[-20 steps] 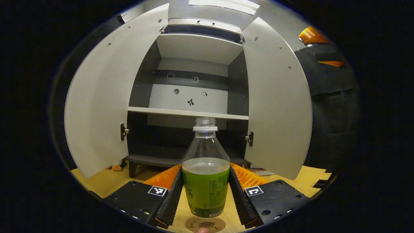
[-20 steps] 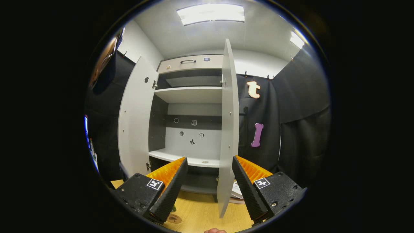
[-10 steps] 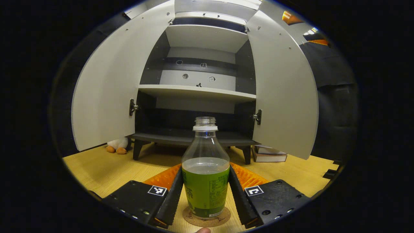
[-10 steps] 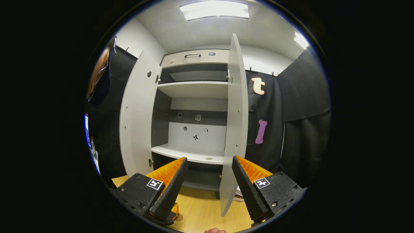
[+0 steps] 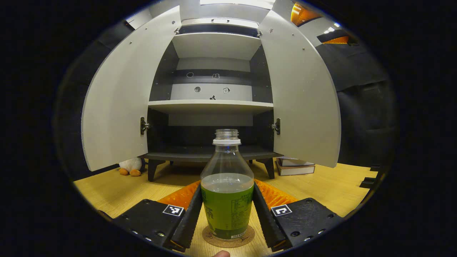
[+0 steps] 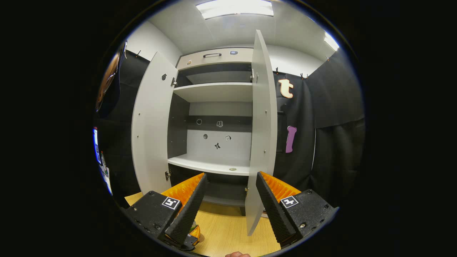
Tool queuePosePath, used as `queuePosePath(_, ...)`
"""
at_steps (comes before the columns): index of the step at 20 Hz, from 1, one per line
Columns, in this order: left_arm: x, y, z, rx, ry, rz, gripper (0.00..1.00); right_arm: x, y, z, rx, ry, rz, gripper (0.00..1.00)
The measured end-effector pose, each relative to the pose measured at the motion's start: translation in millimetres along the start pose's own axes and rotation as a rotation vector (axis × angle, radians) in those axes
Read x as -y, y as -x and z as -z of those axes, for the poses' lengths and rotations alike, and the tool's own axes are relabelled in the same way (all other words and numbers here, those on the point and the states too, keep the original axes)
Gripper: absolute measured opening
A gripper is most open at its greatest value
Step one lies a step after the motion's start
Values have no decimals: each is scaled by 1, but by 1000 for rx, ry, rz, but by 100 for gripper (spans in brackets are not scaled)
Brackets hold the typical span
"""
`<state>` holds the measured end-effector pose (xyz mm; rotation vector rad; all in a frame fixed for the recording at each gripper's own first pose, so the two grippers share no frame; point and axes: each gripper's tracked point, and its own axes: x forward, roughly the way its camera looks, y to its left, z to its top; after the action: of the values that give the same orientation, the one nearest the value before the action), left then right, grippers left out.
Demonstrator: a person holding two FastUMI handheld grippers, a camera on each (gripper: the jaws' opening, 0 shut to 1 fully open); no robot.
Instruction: Grasp the bottle in the cabinet with the left hand and place it on the coaster, then close the right door with the right hand and the left door with the left hand.
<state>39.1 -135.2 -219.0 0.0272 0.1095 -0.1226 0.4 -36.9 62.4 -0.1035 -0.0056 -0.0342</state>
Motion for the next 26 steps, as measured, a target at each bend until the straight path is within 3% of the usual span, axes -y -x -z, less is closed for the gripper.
queuePosePath(3, 0, 0, 15, -56, 21, 4, 76, 0, 1, 0, -1, -3, 0, 84)
queuePosePath(8, -5, 4, 8, -45, 23, 13, 96, 4, 2, 4, -7, -1, 7, 84)
queuePosePath(14, -6, 16, -41, 28, 41, 42, 96, 2, 2, 7, -3, -19, 2, 84)
queuePosePath(20, -24, 31, -124, 140, 114, 27, 95, 3, 6, 16, -3, -40, -3, 84)
queuePosePath(22, -30, 35, -148, 142, 132, 24, 95, 7, 6, 18, 4, -46, 9, 84)
queuePosePath(23, -31, 36, -155, 130, 139, 28, 99, 10, 7, 20, 13, -52, 21, 84)
queuePosePath(24, -34, 38, -163, 117, 146, 31, 95, 10, 7, 23, 20, -61, 26, 84)
queuePosePath(26, -40, 44, -178, 113, 153, 38, 95, 8, 7, 30, 34, -89, 34, 84)
